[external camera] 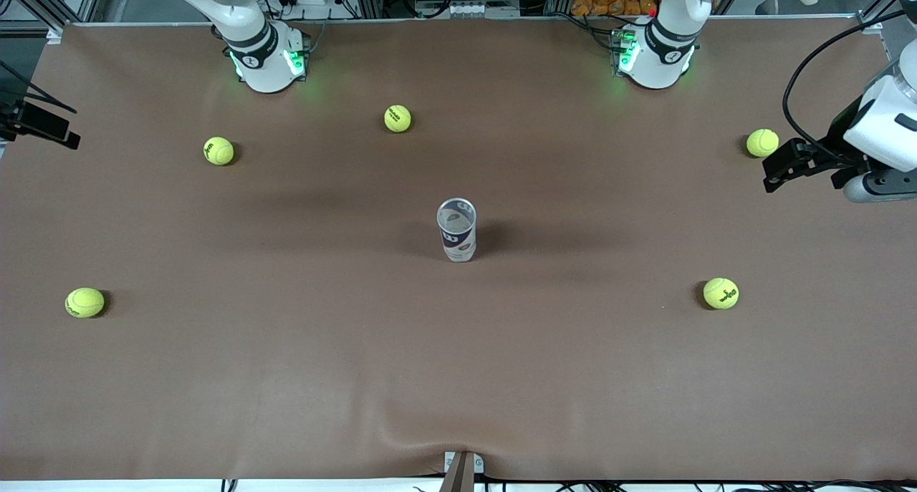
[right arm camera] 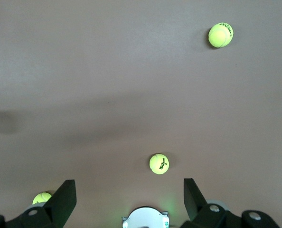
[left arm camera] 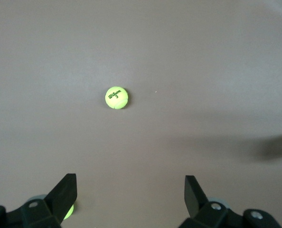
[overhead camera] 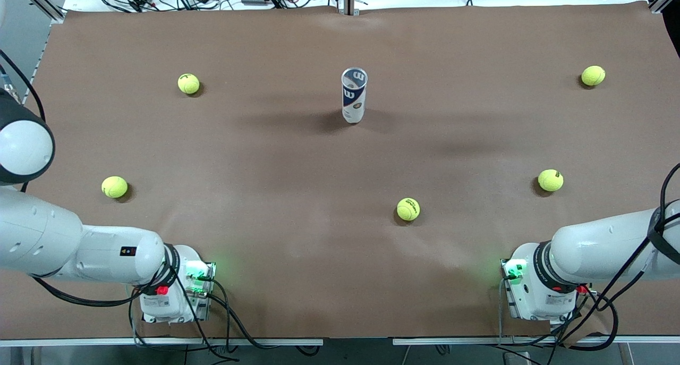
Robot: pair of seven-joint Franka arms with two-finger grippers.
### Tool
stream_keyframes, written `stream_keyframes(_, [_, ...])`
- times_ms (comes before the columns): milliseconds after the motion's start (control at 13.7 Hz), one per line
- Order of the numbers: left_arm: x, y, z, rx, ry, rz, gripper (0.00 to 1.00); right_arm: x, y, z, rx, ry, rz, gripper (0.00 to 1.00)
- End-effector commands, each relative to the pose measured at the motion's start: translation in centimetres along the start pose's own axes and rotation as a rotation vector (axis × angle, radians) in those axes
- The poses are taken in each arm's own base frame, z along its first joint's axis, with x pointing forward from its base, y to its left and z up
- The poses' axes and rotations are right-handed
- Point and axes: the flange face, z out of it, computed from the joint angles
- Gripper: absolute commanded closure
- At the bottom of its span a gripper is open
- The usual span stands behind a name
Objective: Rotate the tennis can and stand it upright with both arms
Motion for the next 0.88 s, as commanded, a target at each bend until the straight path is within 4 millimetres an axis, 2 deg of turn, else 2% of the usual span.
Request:
stream_keyframes(0, [-0.2,0.1,-0.8,0.003,-0.003,0.003,0.00,0.2,-0.3,-0.4,0.003,0.006,0.011,0.00])
stream_keyframes(219, [-0.1,-0.3,-2.0,0.000,0.020,0.000,0.00,0.3,-0.6,-0.3,0.004,0.003,0.005,0.00])
stream_keyframes(438, [-1.0,0.0,-3.1,-0.010,0.004,0.003,0.00,0.3,-0.7,-0.2,0.004,0.001,0.004,0.00])
stream_keyframes(803, [-2.7,-0.6,-4.5,-0.008,-0.028,-0.001,0.00,0.4,-0.7,-0.3,0.006,0.010,0.003,0.00])
